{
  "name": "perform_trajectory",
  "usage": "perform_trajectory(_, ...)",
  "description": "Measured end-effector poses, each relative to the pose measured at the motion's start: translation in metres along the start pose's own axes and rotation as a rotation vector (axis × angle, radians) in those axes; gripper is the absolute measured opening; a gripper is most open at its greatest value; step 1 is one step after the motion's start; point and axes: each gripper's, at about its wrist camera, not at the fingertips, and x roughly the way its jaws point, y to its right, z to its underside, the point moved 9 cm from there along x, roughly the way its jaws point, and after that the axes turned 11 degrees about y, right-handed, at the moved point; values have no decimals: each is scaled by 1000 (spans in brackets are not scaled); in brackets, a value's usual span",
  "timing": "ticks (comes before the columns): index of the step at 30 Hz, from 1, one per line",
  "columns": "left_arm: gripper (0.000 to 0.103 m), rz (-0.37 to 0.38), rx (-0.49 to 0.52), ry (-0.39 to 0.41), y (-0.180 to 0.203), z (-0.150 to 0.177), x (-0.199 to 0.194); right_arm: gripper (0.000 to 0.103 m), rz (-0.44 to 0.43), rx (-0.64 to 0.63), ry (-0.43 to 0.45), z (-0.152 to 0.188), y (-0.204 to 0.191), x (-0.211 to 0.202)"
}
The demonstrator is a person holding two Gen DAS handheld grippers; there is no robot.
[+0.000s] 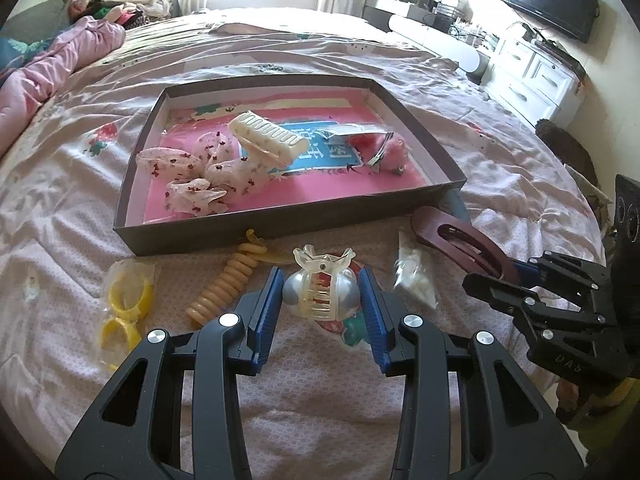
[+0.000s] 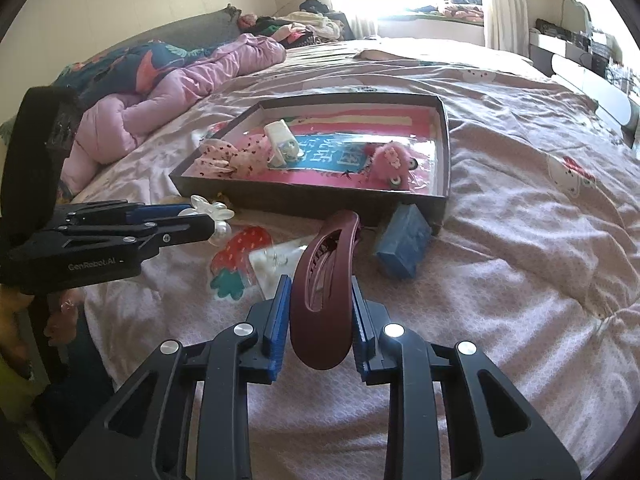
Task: Organize jewelry
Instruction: 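Grasp the brown oval clip with the right tool while the left tool grasps the clear claw clip, then carry the claw clip into the tray with the left tool while the right tool carries the brown clip there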
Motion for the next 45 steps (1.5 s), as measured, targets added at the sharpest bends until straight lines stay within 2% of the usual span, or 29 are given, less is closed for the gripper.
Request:
perform_trajectory(11,31,6,-23,44,-3,-24,-11,26,-22,0,46,-20,-5,-14)
perform_trajectory(12,31,6,-23,48,-4,-27,-11,21,-24,-2,49,-22,-5,-15)
perform_trajectory(13,31,5,-23,50,-4,-30,-12,9,-28,-5,52,-25,-6,-15)
perform_trajectory(15,31,4,-24,58,-6,-37,-12,8,-30,-10,55,-30,-6,-15)
perform_trajectory(26,31,7,-34,68,-11,-53,-6,8,-23,-10,76,-46,2,-10)
perform_trajectory(36,31,-1,-56,80,-23,-70,-1,8,-30,-33,136,-86,3,-12)
perform_trajectory(45,31,-13,-75,76,-31,-77,14,8,9,-43,176,-124,26,6)
